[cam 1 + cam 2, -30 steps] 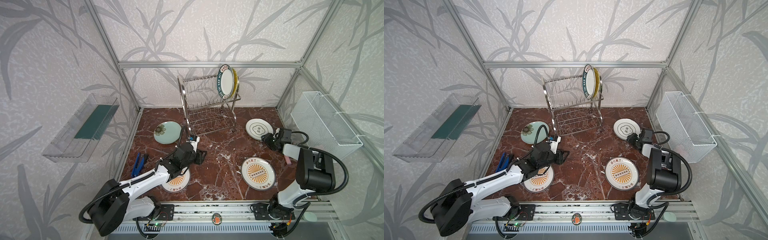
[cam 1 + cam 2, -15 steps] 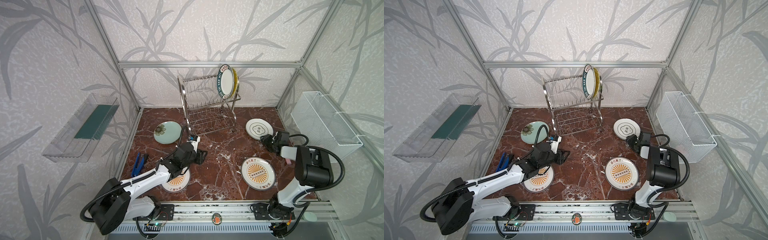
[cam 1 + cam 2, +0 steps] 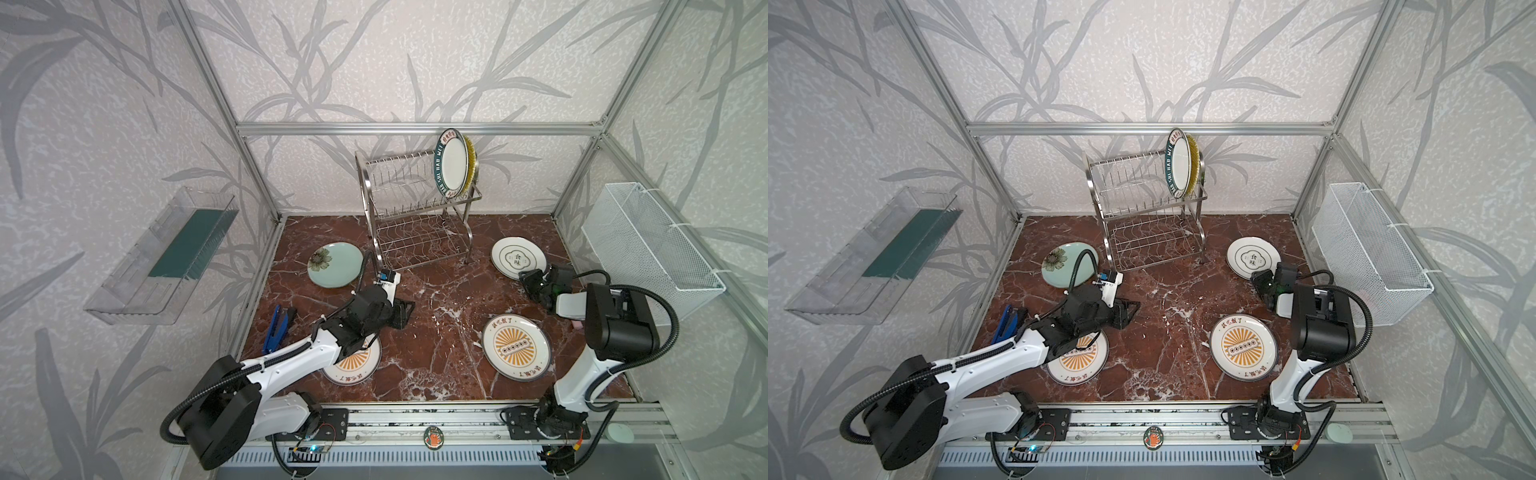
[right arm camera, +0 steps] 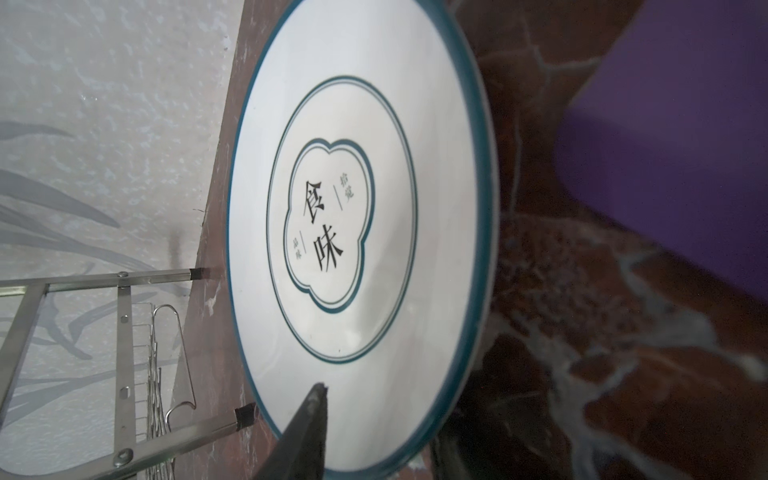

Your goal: Load the plates into the dish rack

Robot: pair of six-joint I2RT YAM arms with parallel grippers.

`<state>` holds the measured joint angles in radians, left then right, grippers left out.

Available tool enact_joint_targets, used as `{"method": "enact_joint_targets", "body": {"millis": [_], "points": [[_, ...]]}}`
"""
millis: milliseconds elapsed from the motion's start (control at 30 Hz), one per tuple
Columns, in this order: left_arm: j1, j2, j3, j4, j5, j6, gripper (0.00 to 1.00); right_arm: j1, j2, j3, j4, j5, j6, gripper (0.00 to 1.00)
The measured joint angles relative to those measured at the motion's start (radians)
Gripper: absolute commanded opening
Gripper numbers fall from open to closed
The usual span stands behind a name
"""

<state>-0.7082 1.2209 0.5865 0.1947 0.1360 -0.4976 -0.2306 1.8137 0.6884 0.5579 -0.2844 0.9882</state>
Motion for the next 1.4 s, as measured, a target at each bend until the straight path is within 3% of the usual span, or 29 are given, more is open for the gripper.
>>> {"method": "enact_joint_targets", "body": {"millis": [800,1167,1400], "points": [[0.000,-0.008,0.000,-0.007,-0.003,0.000,0.44,-0.005,0.073,-0.005,0.135,-0.055,0.076,0.09],[0.000,-0.019,0.000,-0.009,-0.005,0.000,0.44,-0.005,0.073,-0.003,0.141,-0.128,0.055,0.09],[0.000,-0.025,0.000,-0.011,-0.008,0.000,0.44,-0.006,0.097,-0.003,0.144,-0.140,0.055,0.16]]}}
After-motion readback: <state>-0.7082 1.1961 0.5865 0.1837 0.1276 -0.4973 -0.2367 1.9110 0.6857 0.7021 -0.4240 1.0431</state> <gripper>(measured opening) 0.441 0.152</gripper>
